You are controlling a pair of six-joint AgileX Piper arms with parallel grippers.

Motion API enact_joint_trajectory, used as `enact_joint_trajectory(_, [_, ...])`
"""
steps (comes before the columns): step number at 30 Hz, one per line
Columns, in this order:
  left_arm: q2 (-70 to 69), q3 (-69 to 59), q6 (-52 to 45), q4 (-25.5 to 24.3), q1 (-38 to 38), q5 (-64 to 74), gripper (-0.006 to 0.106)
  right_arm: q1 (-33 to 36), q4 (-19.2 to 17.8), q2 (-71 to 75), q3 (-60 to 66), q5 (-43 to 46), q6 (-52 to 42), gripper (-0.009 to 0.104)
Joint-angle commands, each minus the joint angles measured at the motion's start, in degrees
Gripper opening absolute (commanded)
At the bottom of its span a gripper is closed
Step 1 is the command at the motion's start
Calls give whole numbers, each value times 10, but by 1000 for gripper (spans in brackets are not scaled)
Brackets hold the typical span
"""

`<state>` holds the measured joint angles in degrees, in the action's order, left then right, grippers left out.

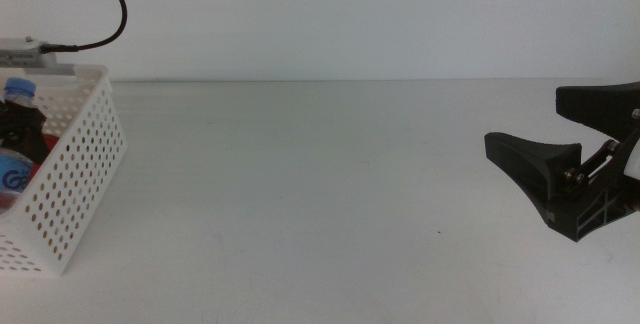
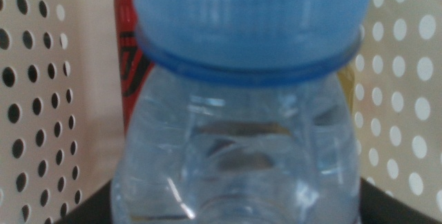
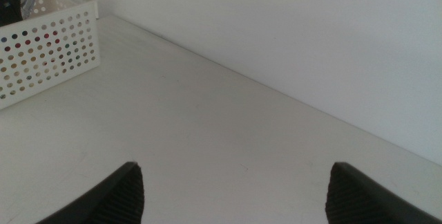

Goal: Use arms to grab the bottles and put them into the dustbin to the left of the table.

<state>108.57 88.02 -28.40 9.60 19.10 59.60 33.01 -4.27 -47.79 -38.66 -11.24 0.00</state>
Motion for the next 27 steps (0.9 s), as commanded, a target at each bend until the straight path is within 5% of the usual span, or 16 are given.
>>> enact_joint_trajectory(1, [-35, 24, 0, 16, -1, -15, 67, 1, -6, 3, -15, 40, -7, 70])
enact_joint_trajectory(5, [-41, 29, -1, 15, -1, -21, 90, 1, -6, 3, -15, 40, -7, 70])
enact_joint_trajectory(27, [-180, 32, -1, 94, -41, -24, 88, 1, -6, 3, -15, 40, -7, 70])
